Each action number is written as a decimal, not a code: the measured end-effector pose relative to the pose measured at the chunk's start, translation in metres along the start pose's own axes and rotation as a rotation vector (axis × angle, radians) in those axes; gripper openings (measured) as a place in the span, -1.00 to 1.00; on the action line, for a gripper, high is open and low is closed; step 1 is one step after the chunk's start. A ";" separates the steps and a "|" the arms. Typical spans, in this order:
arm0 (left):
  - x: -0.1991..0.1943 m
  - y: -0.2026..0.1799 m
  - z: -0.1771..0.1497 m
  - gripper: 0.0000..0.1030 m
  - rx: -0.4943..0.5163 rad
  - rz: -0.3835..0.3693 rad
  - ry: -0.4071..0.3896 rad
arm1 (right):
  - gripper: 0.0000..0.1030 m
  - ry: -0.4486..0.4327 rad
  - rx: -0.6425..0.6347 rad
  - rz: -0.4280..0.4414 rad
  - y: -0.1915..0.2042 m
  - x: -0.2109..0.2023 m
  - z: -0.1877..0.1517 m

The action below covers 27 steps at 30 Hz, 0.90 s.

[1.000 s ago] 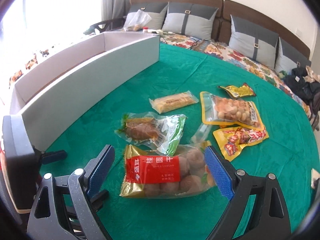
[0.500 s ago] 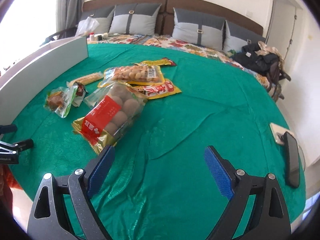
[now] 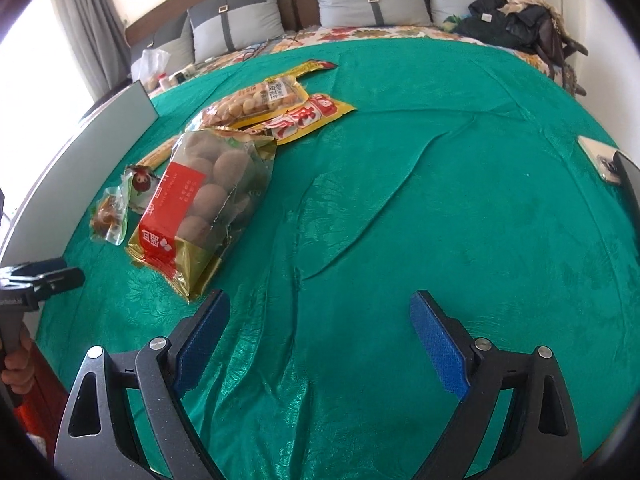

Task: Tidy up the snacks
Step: 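Grasp the clear fish pack with the left tool while the right tool grasps the gold-red bag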

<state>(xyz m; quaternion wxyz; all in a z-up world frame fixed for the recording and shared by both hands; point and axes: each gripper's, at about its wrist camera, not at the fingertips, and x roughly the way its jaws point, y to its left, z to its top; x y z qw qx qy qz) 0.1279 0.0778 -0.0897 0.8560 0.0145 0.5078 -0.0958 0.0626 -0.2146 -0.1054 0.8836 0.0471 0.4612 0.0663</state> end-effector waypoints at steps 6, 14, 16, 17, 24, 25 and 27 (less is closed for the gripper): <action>0.025 -0.006 0.045 1.00 0.042 0.064 -0.031 | 0.82 -0.001 -0.022 -0.012 0.003 -0.001 -0.002; 0.045 -0.023 0.015 0.99 0.206 -0.119 0.158 | 0.83 0.010 -0.086 -0.060 0.012 0.002 -0.004; 0.038 -0.028 0.002 0.99 0.258 -0.154 0.193 | 0.83 0.007 -0.085 -0.059 0.012 0.004 -0.002; 0.035 -0.030 -0.005 0.99 0.285 -0.169 0.208 | 0.83 0.005 -0.085 -0.060 0.012 0.005 -0.001; 0.011 -0.052 -0.029 0.99 0.441 -0.291 0.274 | 0.83 0.002 -0.126 -0.096 0.018 0.009 -0.001; 0.006 -0.052 -0.027 0.99 0.449 -0.293 0.268 | 0.83 0.003 -0.134 -0.100 0.019 0.009 -0.002; -0.003 -0.049 -0.015 0.99 0.457 -0.291 0.252 | 0.83 0.000 -0.131 -0.098 0.018 0.008 -0.002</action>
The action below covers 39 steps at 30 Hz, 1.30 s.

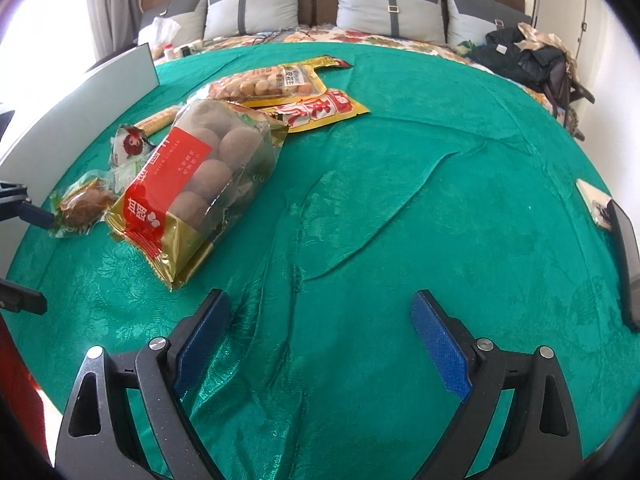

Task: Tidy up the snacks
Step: 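Grasp the clear fish pack with the left tool while the right tool grasps the gold-red bag, then lift the fish pack with the left tool while the right tool carries the gold-red bag over the box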

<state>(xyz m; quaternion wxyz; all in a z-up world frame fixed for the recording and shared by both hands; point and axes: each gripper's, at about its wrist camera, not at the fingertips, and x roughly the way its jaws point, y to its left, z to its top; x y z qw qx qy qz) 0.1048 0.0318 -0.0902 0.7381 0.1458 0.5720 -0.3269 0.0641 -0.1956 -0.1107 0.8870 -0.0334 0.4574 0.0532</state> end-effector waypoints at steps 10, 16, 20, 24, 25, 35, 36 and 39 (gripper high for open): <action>0.005 -0.003 0.022 0.99 0.141 0.299 -0.019 | 0.84 -0.007 0.003 -0.008 0.002 0.002 0.002; 0.035 -0.008 0.043 0.48 0.081 0.299 -0.026 | 0.83 -0.002 0.001 -0.003 0.000 0.000 -0.001; 0.032 -0.007 0.026 0.18 0.020 0.197 0.029 | 0.83 0.004 0.014 0.000 -0.004 -0.001 0.000; 0.028 -0.016 0.007 0.24 0.025 0.173 0.064 | 0.83 0.009 0.025 -0.016 -0.006 0.002 0.003; 0.028 -0.016 0.007 0.31 0.019 0.181 0.062 | 0.83 0.010 0.024 -0.020 -0.005 0.002 0.004; 0.031 -0.011 0.006 0.11 -0.114 0.208 -0.043 | 0.83 0.007 0.032 -0.005 -0.010 -0.002 -0.001; 0.029 -0.011 0.002 0.08 -0.131 0.220 -0.051 | 0.83 0.006 0.039 0.000 -0.012 -0.003 -0.001; 0.020 -0.015 -0.021 0.03 -0.205 0.211 -0.100 | 0.83 0.001 0.055 0.005 -0.014 -0.003 -0.001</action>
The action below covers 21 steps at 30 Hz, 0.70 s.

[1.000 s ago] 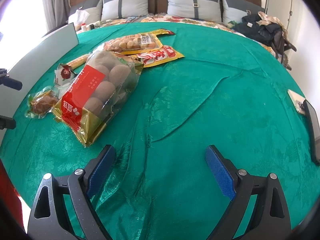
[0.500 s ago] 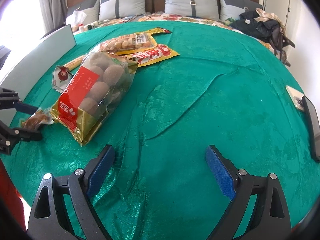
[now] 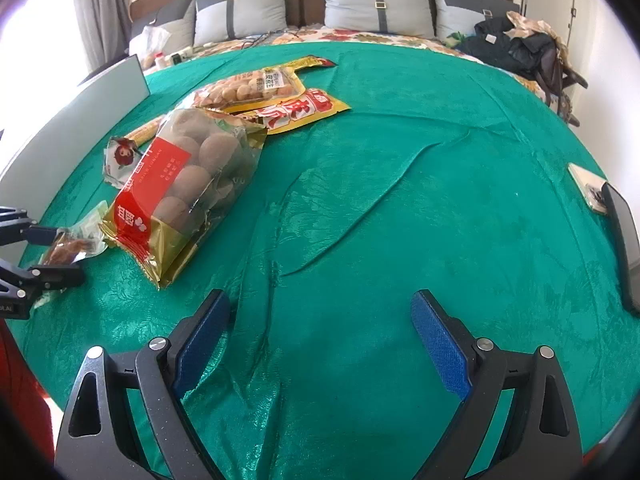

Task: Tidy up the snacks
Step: 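Lift the fish pack with the left tool while the right tool carries the gold-red bag over the box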

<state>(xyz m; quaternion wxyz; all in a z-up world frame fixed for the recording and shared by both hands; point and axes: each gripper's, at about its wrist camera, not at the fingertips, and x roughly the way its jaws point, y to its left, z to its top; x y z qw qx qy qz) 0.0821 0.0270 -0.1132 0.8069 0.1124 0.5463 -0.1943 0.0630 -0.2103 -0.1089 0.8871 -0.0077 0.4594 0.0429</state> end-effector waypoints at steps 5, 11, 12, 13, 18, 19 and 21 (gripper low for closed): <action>-0.014 0.017 -0.029 0.02 -0.157 -0.012 -0.072 | 0.84 -0.007 -0.017 -0.039 0.007 0.002 -0.001; -0.026 0.035 -0.046 0.02 -0.268 -0.005 -0.136 | 0.83 0.009 0.026 0.003 0.000 -0.002 0.001; -0.029 0.037 -0.047 0.02 -0.279 0.000 -0.148 | 0.83 0.014 0.082 0.041 -0.007 -0.005 0.001; -0.032 0.039 -0.049 0.02 -0.287 0.006 -0.161 | 0.81 0.020 0.160 0.087 -0.015 -0.009 0.002; -0.036 0.046 -0.054 0.02 -0.303 0.026 -0.198 | 0.81 0.120 0.478 0.253 -0.027 -0.012 0.025; -0.035 0.047 -0.055 0.02 -0.303 0.026 -0.196 | 0.81 0.127 0.469 0.270 -0.017 -0.013 0.034; -0.034 0.048 -0.057 0.02 -0.300 0.028 -0.198 | 0.81 0.119 0.419 0.253 0.011 -0.016 0.054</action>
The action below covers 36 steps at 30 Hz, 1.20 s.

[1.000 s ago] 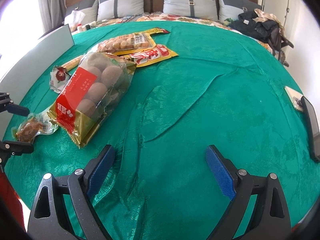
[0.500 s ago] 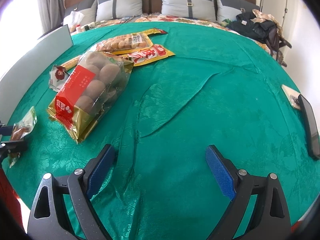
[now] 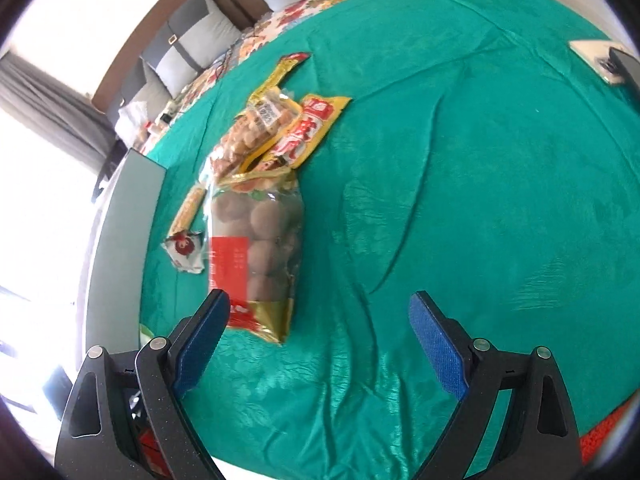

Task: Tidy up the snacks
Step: 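Lift the fish pack with the left tool while the right tool carries the gold-red bag over the box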

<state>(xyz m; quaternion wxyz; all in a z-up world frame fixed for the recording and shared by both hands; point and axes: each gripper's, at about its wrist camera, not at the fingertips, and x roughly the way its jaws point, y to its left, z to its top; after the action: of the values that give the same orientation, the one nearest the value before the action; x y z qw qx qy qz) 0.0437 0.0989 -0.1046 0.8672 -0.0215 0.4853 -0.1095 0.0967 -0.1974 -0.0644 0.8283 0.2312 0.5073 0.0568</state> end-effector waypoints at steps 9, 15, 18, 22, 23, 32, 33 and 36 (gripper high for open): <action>-0.031 0.011 0.001 0.02 0.033 0.053 -0.103 | 0.59 0.134 0.000 -0.197 0.044 0.075 0.012; -0.031 0.018 0.006 0.02 0.023 0.107 -0.106 | 0.08 0.038 0.029 -0.052 0.027 0.022 -0.018; -0.031 0.014 0.007 0.02 0.043 0.119 -0.106 | 0.09 -0.002 0.008 -0.049 0.023 0.003 -0.028; -0.034 0.011 0.005 0.02 0.056 0.122 -0.107 | 0.09 -0.023 -0.079 -0.082 0.035 -0.003 -0.032; -0.035 0.012 0.005 0.02 0.054 0.122 -0.109 | 0.09 -0.021 -0.096 -0.083 0.040 -0.002 -0.034; -0.096 0.048 0.021 0.02 -0.200 -0.152 -0.193 | 0.09 0.032 -0.257 -0.031 0.112 0.014 -0.041; -0.113 0.060 0.026 0.02 -0.241 -0.181 -0.230 | 0.09 0.025 -0.298 -0.003 0.134 0.011 -0.038; -0.157 0.102 0.036 0.02 -0.330 -0.155 -0.337 | 0.09 0.000 -0.429 0.105 0.211 0.000 -0.033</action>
<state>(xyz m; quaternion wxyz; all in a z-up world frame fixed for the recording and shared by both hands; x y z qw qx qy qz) 0.0123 0.2292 0.0308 0.9097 -0.2177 0.3420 -0.0898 0.0975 0.0005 0.0156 0.8544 0.0758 0.4709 0.2063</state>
